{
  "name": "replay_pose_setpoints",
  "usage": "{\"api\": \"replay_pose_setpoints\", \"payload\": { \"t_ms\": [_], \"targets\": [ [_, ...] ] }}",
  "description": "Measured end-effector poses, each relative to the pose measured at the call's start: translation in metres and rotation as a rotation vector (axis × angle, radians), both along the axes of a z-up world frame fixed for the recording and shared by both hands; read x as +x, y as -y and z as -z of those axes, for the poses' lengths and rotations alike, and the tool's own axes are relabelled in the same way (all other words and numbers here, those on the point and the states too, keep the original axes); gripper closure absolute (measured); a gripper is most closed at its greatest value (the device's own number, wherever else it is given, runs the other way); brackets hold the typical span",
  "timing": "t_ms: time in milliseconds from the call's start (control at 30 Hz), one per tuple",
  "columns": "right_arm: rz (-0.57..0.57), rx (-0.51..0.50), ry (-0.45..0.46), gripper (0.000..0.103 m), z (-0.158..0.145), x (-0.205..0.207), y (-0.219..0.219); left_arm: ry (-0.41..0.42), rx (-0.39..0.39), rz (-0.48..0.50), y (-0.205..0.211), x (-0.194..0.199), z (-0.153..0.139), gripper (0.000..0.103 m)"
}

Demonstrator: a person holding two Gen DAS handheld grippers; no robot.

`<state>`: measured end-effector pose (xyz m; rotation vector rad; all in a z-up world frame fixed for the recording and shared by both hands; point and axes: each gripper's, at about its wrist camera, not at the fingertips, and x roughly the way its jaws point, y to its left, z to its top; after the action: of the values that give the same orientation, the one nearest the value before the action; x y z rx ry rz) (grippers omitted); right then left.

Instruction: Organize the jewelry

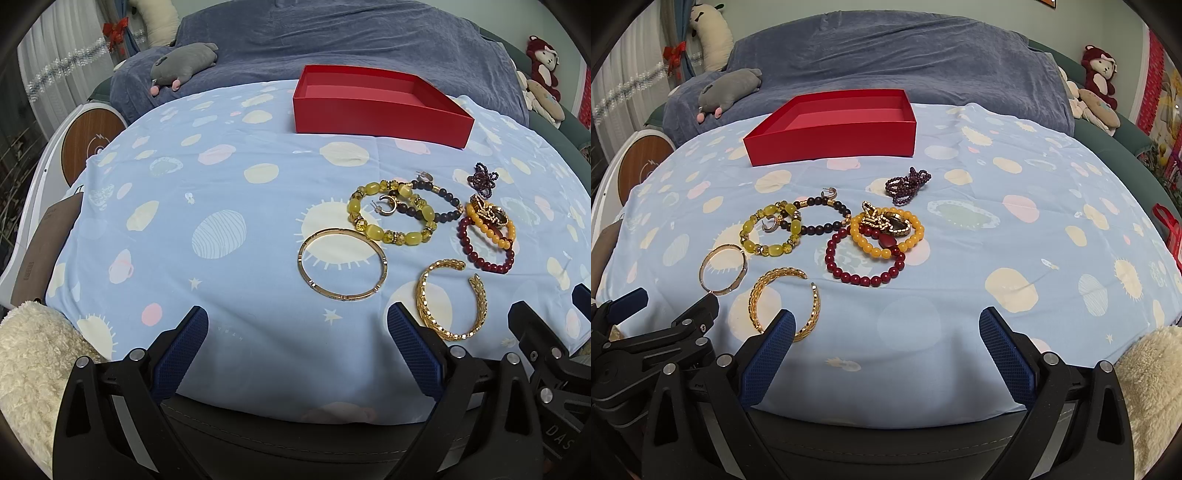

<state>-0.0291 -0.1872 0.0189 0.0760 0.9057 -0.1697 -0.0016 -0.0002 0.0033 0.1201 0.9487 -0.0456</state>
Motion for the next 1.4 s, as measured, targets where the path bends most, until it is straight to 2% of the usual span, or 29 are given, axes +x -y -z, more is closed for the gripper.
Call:
{"api": "replay_pose_setpoints", "payload": {
  "t_ms": [1400],
  "targets": [
    [-0.002,0.000,0.007,0.007,-0.0057,-0.0009,-0.0018,0.002,0.000,0.000,-0.0002,-0.0006,0.0002,0.010]
  ]
}}
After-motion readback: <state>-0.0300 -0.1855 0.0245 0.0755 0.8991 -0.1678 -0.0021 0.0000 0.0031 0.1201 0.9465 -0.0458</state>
